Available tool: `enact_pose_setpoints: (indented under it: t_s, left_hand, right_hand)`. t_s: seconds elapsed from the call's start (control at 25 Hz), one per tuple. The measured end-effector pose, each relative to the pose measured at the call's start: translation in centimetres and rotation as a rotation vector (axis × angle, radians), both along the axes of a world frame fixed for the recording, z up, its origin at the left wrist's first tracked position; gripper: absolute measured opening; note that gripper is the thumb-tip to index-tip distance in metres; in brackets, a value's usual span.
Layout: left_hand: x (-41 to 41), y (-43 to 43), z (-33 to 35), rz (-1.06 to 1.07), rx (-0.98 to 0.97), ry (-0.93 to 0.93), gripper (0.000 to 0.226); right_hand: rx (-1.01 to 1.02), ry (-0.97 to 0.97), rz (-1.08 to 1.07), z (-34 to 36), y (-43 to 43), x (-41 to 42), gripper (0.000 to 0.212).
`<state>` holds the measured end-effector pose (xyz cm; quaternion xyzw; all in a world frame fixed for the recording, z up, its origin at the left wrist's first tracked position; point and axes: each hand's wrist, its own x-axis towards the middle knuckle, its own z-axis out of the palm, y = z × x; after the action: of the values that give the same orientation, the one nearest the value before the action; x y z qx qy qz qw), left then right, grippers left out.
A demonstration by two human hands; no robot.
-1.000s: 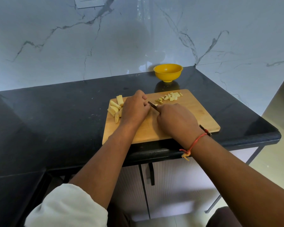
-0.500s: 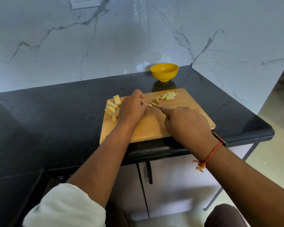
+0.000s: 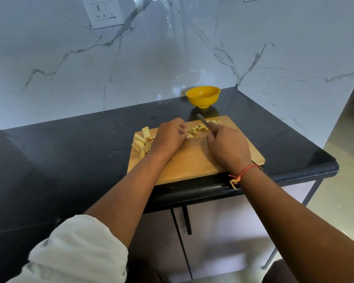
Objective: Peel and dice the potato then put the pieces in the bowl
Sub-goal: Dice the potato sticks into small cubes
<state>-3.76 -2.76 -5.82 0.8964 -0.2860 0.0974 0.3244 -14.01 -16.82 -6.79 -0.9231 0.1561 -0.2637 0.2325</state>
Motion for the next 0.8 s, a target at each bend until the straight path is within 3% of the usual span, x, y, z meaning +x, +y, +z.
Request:
enact_pose_setpoints:
  t_s: [0.36,0.6,0.8]
  left_hand:
    - [0.7,-4.4,0.3,0.024,0.014,0.04,0.014]
    - [0.4,-1.7,1.8,-0.016,-0.064,0.071,0.019]
    - [0.6,5.2,4.7,-0.02,0.194,0.075,0.016]
  right_hand:
    - [-0.004,-0.001,-0.043,-0.4,0.1,0.3,0.044]
    - [-0.021,-0.013,0.003,-0.5,0.1,0.0,0.042]
    - [-0.115,0.032,0.08,-0.4,0.4,-0.4,0.041]
